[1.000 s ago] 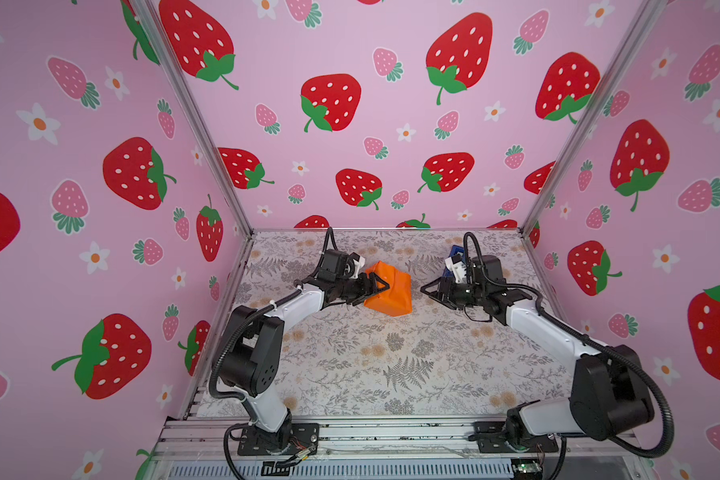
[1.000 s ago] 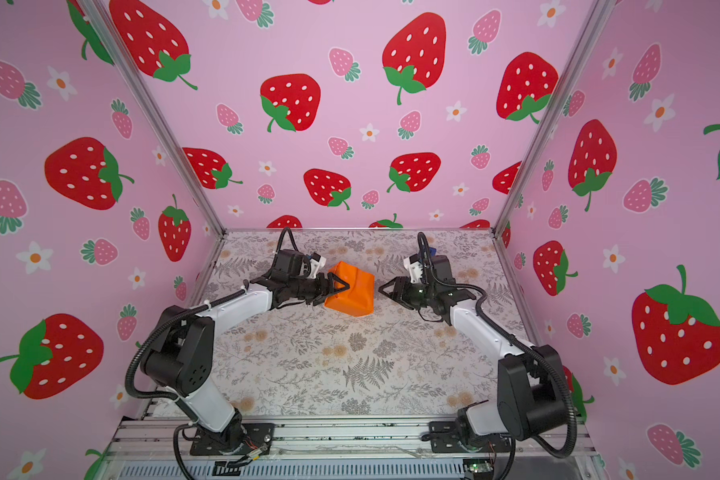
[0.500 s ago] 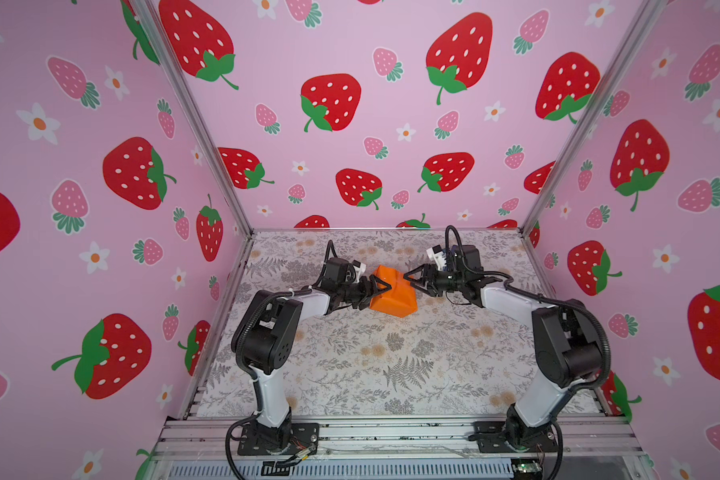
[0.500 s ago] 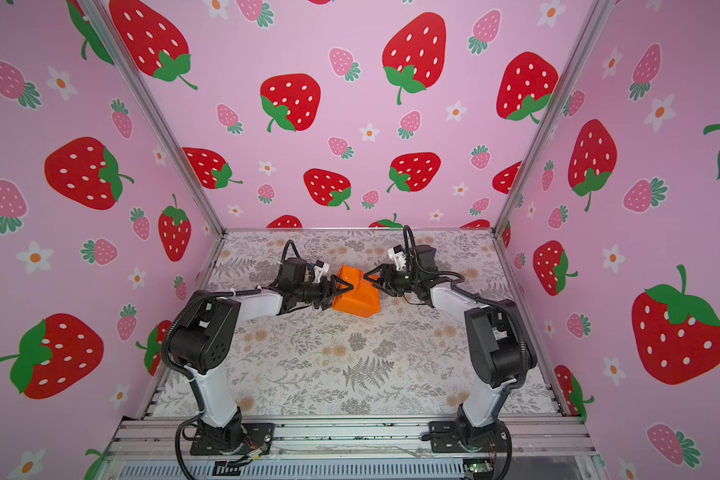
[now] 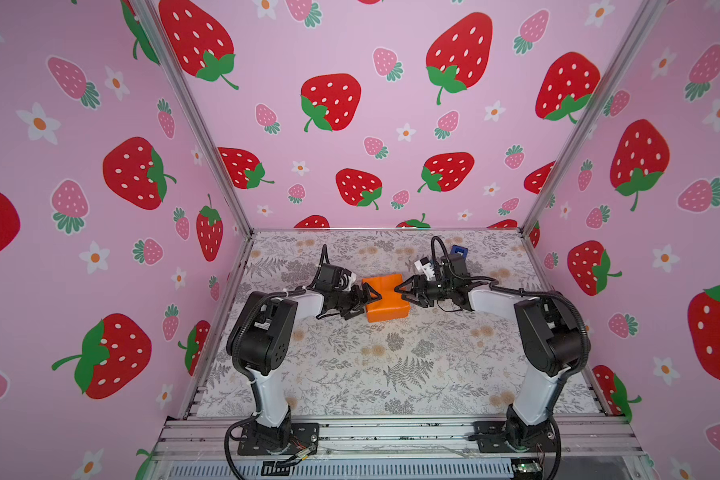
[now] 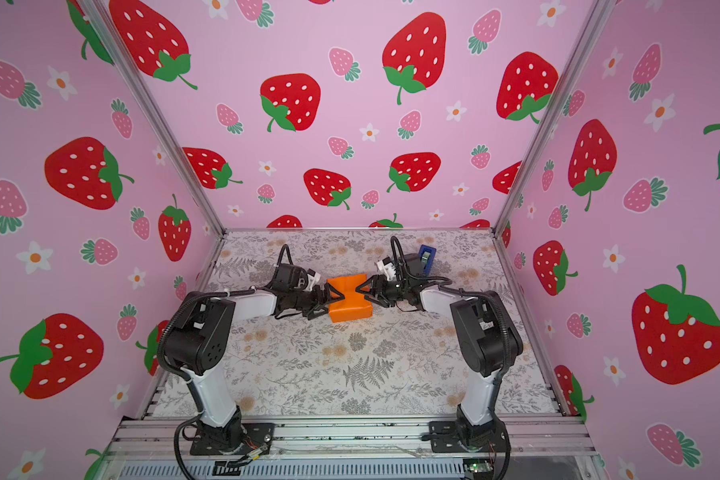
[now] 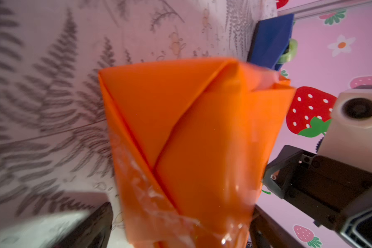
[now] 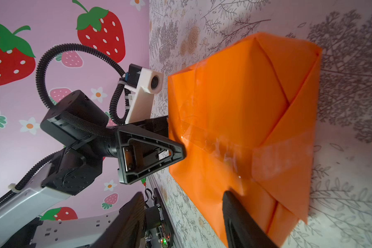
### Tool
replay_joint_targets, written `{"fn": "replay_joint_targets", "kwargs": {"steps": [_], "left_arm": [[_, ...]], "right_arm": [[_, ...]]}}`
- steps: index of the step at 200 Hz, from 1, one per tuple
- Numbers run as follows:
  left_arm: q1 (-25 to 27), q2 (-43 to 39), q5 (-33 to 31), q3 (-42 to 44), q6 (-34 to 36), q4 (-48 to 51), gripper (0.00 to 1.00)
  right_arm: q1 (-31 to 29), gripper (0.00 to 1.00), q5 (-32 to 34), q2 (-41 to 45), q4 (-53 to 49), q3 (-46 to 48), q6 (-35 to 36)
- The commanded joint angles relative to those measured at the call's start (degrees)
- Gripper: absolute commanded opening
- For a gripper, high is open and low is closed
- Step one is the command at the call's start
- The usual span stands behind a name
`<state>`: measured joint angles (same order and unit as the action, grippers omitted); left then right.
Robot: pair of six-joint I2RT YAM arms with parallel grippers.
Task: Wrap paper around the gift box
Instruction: 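Lay the orange box down flat with both grippers holding its ends, then release the box and lift both grippers away from it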
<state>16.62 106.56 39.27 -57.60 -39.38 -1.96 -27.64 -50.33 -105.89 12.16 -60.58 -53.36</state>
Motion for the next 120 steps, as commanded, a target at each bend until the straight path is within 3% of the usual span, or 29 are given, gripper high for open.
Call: {"fn": "replay_joint_targets", "kwargs": {"steps": [1, 54, 74, 84, 86, 89, 120], "left_arm": [[-1.10, -4.06, -4.48, -2.07, 7.02, 9.78, 0.99], [-3.30, -9.07, -6.27, -2.27, 10.94, 14.70, 0.98], [-4.61, -11.28, -8.49, -1.69, 13.81, 16.26, 0.97], [-4.63, -12.43, -11.94, -2.26, 16.20, 18.89, 0.98], [-4.64, -12.67, -12.53, -2.36, 16.73, 19.39, 0.98], [-4.67, -12.96, -13.49, -2.44, 17.33, 20.04, 0.99], [-5.45, -16.42, -22.06, -2.45, 20.94, 23.05, 0.99]], "right_arm": [[-0.74, 0.61, 0.22, -1.19, 0.23, 0.33, -0.84], [0.33, 0.62, 3.31, 3.23, -2.34, -1.05, 1.36], [2.12, 0.71, 8.87, 5.98, -9.88, -2.79, 7.58], [3.42, 0.87, 11.66, 7.26, -13.25, -3.54, 9.51], [3.74, 0.95, 11.96, 7.51, -13.60, -3.53, 9.77], [4.17, 1.00, 12.16, 7.85, -14.10, -3.64, 10.00], [9.18, 1.00, 15.72, 12.71, -15.52, -2.88, 12.63]]}}
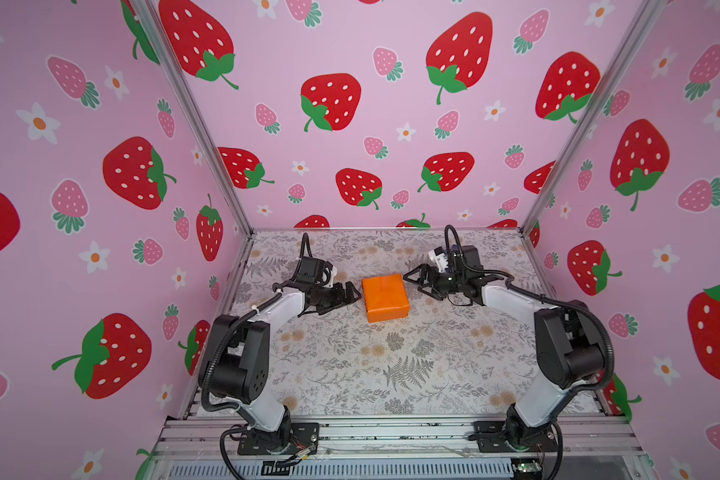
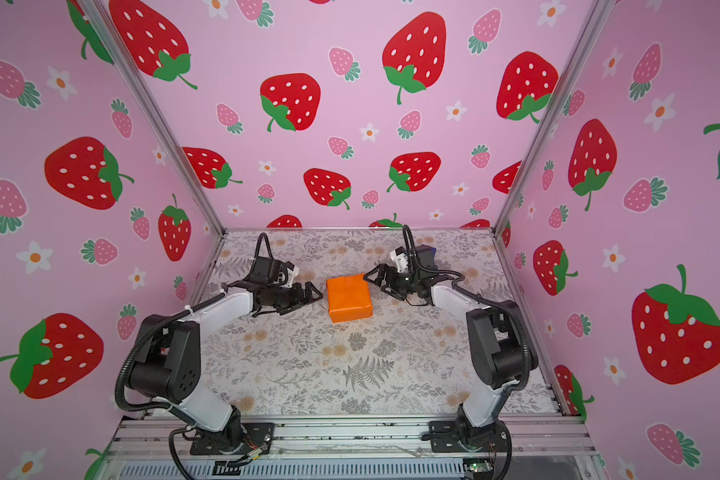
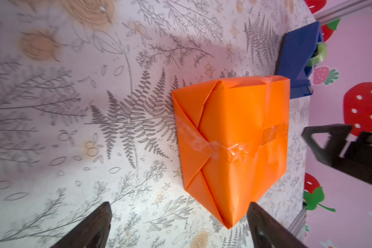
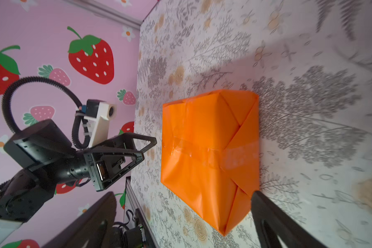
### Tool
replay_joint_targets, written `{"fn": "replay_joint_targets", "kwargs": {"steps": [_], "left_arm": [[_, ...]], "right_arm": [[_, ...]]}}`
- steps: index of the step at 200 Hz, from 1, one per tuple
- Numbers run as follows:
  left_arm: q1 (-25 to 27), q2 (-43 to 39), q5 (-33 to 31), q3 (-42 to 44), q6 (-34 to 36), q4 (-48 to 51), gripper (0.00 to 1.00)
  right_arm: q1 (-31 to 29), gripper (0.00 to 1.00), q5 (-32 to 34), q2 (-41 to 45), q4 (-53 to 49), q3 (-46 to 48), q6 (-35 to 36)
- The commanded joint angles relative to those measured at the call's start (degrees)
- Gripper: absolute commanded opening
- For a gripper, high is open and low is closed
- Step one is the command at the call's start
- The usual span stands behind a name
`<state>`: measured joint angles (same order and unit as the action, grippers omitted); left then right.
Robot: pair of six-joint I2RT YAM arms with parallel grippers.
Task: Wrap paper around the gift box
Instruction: 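Release the box and lift both grippers away from it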
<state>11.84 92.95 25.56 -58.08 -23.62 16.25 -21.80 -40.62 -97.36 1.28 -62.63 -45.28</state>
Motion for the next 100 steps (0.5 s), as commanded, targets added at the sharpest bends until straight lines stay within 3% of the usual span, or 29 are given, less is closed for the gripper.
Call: {"fn": "replay_joint_targets", "kwargs": {"steps": [1, 29, 53, 70, 100], "left_arm": [[-0.76, -2.87, -8.57, -1.96, 5.30, 4.89, 0.99], [-1.28, -6.63, -17.19, -0.49, 8.13, 4.65, 0.99], [-1.21, -11.13, -27.91, 3.04, 9.02, 1.48, 1.00], [-1.31, -13.88, -35.12, 5.53, 9.44, -0.89, 1.00], [-1.29, -16.85, -45.82, 10.03, 12.03, -5.80, 1.00]], "right_arm": [[3.52, 1.00, 6.31, 4.32, -4.80, -0.82, 4.83], [7.33, 1.00, 18.55, 9.21, -8.04, 0.00, 12.47], [8.89, 1.00, 34.06, 13.37, -5.32, 4.21, 20.13], [10.03, 1.00, 42.95, 15.74, -0.33, 8.73, 23.79], [11.99, 1.00, 52.47, 18.20, 14.10, 19.08, 28.64]]}}
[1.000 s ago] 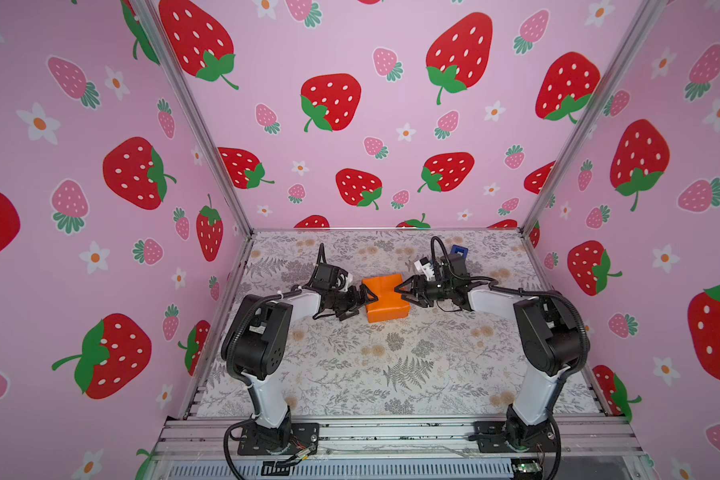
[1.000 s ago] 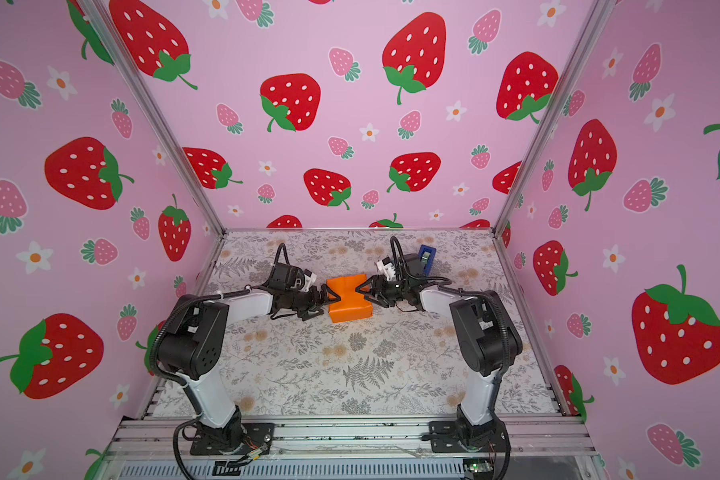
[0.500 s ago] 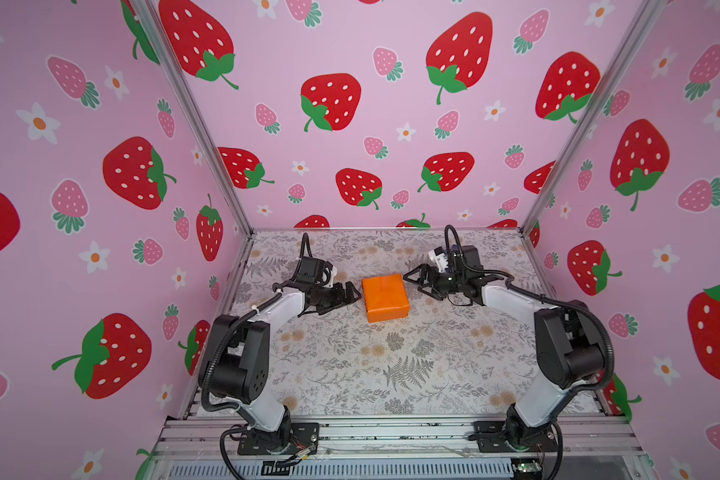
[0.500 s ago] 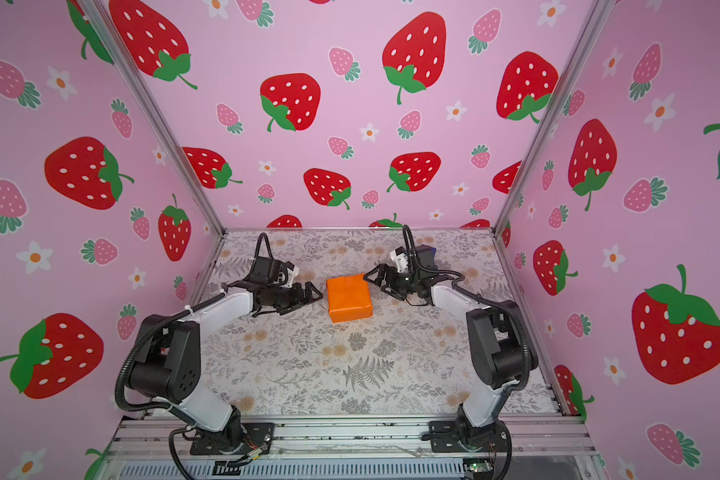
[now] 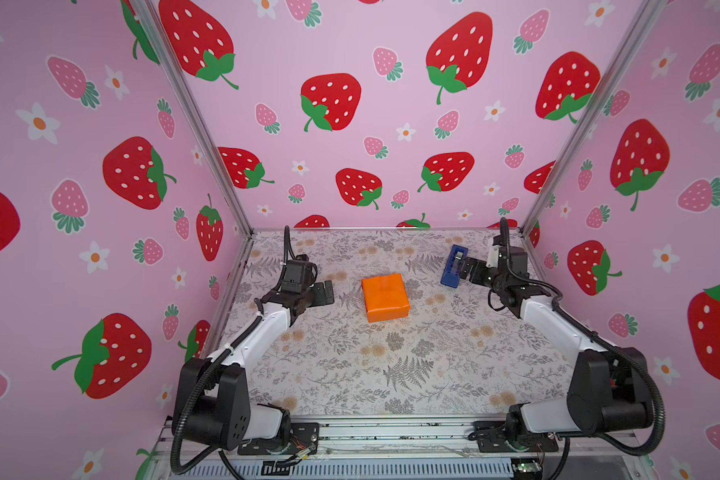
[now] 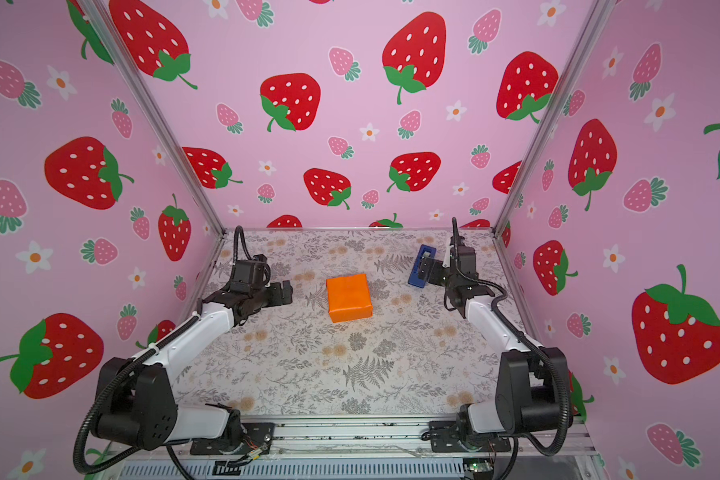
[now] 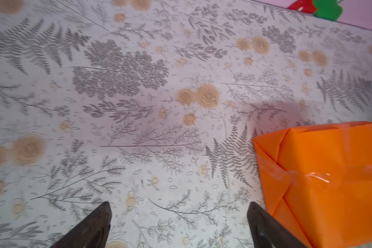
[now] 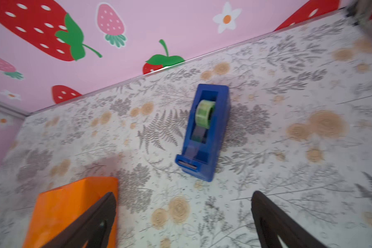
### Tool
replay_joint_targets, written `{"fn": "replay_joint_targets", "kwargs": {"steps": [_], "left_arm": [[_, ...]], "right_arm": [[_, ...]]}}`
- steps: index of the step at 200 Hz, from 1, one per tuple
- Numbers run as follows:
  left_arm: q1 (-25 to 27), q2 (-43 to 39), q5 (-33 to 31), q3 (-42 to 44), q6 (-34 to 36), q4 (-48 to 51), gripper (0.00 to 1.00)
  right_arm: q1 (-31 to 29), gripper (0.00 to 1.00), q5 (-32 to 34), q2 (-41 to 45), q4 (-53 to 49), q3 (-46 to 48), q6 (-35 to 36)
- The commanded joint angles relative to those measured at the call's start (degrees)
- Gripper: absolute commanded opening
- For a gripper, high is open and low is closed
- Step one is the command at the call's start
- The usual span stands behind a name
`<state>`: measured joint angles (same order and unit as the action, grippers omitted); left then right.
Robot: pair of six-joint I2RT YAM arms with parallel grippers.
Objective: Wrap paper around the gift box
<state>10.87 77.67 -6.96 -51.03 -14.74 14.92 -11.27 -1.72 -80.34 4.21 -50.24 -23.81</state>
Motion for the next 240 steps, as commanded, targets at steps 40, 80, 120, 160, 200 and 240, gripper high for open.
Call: {"fn": "replay_joint_targets", "kwargs": {"steps": [40, 80, 120, 160, 200, 240], "left_arm": [[-1.84, -0.98, -16.55, 10.11, 7.69, -16.23, 0.99], [-5.69, 0.53, -12.59, 16.75, 9.65, -31.67, 0.99], [-11.62, 3.93, -4.15, 22.48, 7.40, -47.27, 0.99], [-13.35, 9.42, 4.38, 22.56, 9.88, -53.31, 0.99], [-12.81, 11.31, 9.50, 24.70, 12.98, -58.98, 0.99], [-11.40, 11.04, 6.87, 24.84, 13.66, -58.39, 0.99]], "right_arm": [[3.61, 1.00, 19.58, -2.50, 29.78, 16.94, 10.70], [5.63, 1.00, 20.04, -5.00, 38.74, 18.26, 12.30], [8.47, 1.00, 17.69, -5.89, 50.60, 21.47, 14.57], [10.08, 1.00, 10.21, -6.41, 52.75, 21.65, 15.89], [10.04, 1.00, 7.68, -0.51, 48.15, 25.52, 15.93], [10.01, 1.00, 10.05, -1.18, 55.25, 32.91, 16.62]]}}
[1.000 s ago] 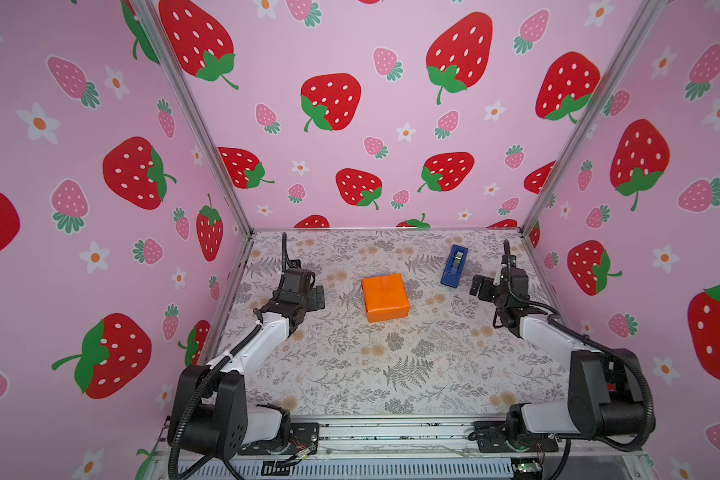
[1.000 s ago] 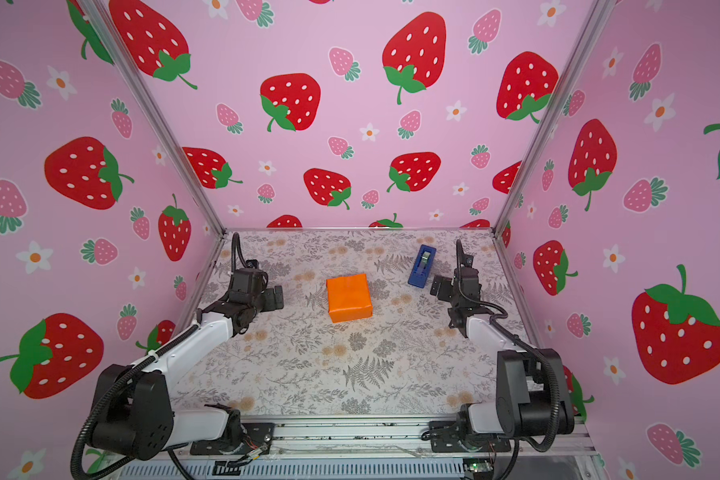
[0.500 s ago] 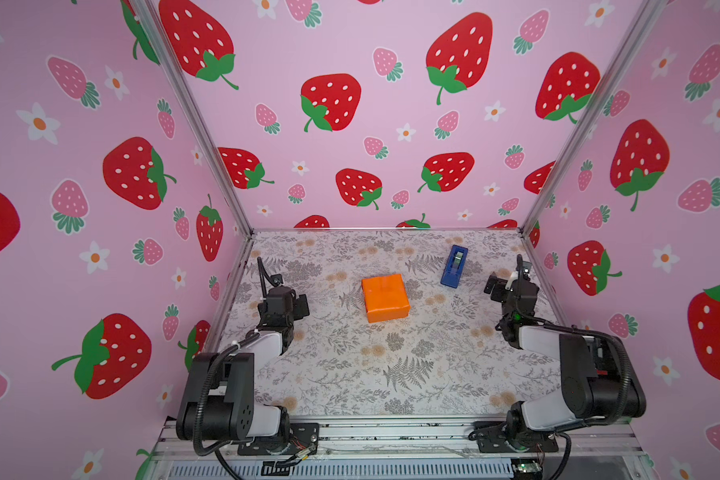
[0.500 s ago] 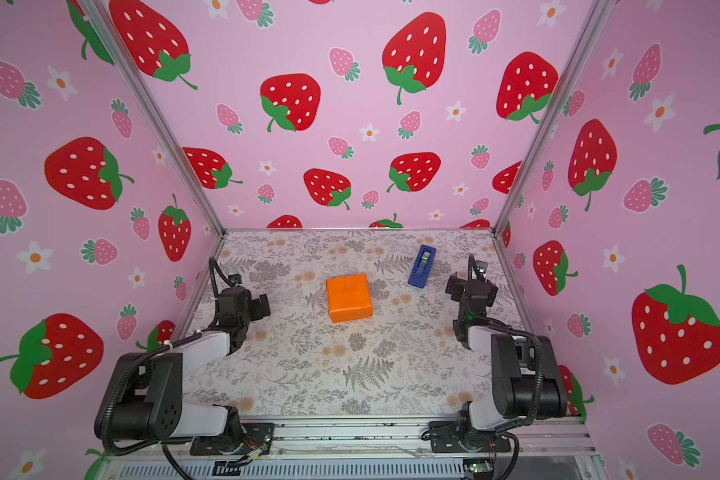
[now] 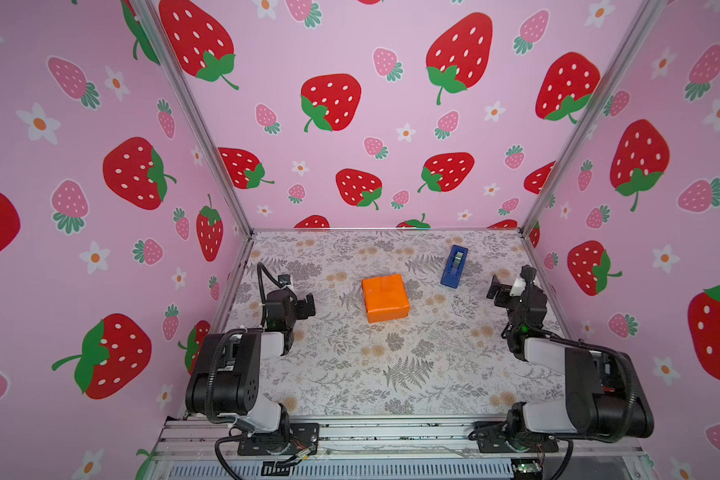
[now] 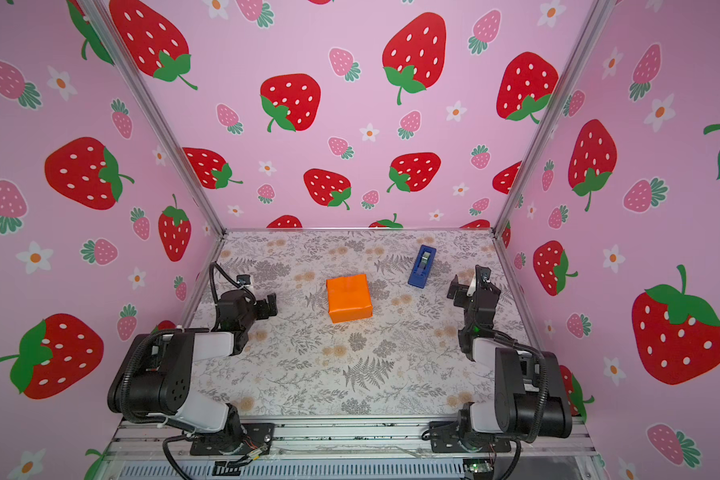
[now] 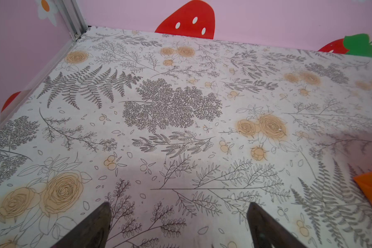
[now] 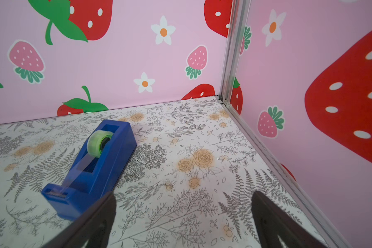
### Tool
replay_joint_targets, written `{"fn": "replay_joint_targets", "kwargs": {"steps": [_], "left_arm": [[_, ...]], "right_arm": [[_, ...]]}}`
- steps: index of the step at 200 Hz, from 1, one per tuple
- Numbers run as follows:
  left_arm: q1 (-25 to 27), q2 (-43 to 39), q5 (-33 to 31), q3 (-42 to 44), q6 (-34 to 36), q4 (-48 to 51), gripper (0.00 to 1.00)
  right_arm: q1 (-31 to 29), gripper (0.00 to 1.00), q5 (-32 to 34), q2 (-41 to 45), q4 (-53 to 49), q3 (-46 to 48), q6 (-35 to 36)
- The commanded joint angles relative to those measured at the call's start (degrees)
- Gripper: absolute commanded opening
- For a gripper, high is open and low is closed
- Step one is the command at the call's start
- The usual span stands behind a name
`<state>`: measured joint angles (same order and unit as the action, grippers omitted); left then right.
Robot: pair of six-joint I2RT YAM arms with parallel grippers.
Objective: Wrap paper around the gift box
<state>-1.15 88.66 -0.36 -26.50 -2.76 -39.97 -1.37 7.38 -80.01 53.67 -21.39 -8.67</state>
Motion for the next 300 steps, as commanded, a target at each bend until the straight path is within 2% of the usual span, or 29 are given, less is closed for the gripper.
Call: {"fn": "replay_joint_targets", "kwargs": {"steps": [1, 23, 32, 50, 66, 79, 91, 104, 116, 300], "left_arm": [[0.62, 0.08, 0.27, 0.31, 1.70, -3.57, 0.99], [0.49, 0.06, 0.43, 0.36, 1.69, -3.70, 0.99], [1.29, -0.07, -1.37, 0.57, 2.10, -3.89, 0.99], [0.91, 0.06, -0.36, 0.31, 1.78, -3.63, 0.99], [0.75, 0.08, -0.17, 0.29, 1.71, -3.54, 0.99], [0.72, 0.04, -0.06, 0.24, 1.62, -3.54, 0.99], [0.62, 0.08, 0.01, 0.22, 1.62, -3.54, 0.99], [0.64, 0.03, 0.05, 0.21, 1.62, -3.54, 0.99], [0.62, 0.04, 0.10, 0.22, 1.62, -3.53, 0.99], [0.58, 0.07, 0.18, 0.22, 1.61, -3.47, 0.99]], "right_arm": [[0.12, 1.00, 0.97, -1.67, 6.25, 4.15, 1.51], [0.09, 1.00, -0.12, -4.32, 16.31, 7.98, 1.43], [-0.40, 0.99, -0.68, -4.26, 16.02, 7.99, 2.30], [-1.48, 1.00, -1.69, -5.84, 19.88, 9.28, 4.17], [-1.66, 1.00, -1.89, -11.33, 31.58, 11.81, 4.01], [-1.73, 1.00, -1.15, -8.22, 22.32, 10.13, 4.11], [-2.29, 1.00, -0.40, -10.74, 25.07, 9.18, 4.62], [-4.12, 1.00, 2.38, -9.55, 18.57, 6.94, 5.83], [-4.55, 1.00, 2.81, -10.45, 21.33, 7.38, 6.08], [-4.53, 1.00, 2.82, -9.82, 19.81, 7.14, 6.27]]}}
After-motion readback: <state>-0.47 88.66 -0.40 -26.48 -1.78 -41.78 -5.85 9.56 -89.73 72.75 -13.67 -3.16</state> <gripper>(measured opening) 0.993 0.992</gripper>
